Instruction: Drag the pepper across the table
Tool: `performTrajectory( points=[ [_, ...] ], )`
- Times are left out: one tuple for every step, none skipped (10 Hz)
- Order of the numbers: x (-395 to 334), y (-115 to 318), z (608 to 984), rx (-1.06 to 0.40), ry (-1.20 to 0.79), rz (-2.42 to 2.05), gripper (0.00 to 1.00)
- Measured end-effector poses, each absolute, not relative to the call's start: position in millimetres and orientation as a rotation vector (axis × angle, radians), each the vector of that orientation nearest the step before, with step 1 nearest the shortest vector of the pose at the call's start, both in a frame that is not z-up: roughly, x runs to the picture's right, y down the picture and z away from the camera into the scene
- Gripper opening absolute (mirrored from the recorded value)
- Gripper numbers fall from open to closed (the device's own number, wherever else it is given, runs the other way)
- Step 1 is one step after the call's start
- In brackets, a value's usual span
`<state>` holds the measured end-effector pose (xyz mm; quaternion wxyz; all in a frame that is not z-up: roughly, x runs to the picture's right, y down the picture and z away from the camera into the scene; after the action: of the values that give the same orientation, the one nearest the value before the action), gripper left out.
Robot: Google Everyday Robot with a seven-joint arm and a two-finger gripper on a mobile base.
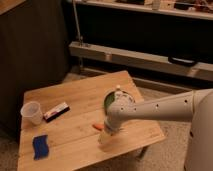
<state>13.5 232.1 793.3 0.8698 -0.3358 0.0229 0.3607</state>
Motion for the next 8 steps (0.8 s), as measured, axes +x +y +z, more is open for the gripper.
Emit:
performTrajectory(
  points=[
    [14.3,231.9,793.7,-0.698,0.052,0.763,0.63],
    [15.4,231.8,794.6,-0.694,0.057,0.769,0.53],
    [16.2,230.6,795.4,-0.689,0.061,0.773,0.43],
    [16.4,230.3,796.3,-0.688,0.065,0.778,0.33],
    [16.6,230.4,797.0,-0.688,0.069,0.782,0.23],
    [17.3,230.2,797.8,-0.686,0.073,0.784,0.16],
    [18.0,230.1,798.8,-0.685,0.079,0.787,0.05],
    [17.7,230.1,799.1,-0.686,0.082,0.787,0.03]
  ],
)
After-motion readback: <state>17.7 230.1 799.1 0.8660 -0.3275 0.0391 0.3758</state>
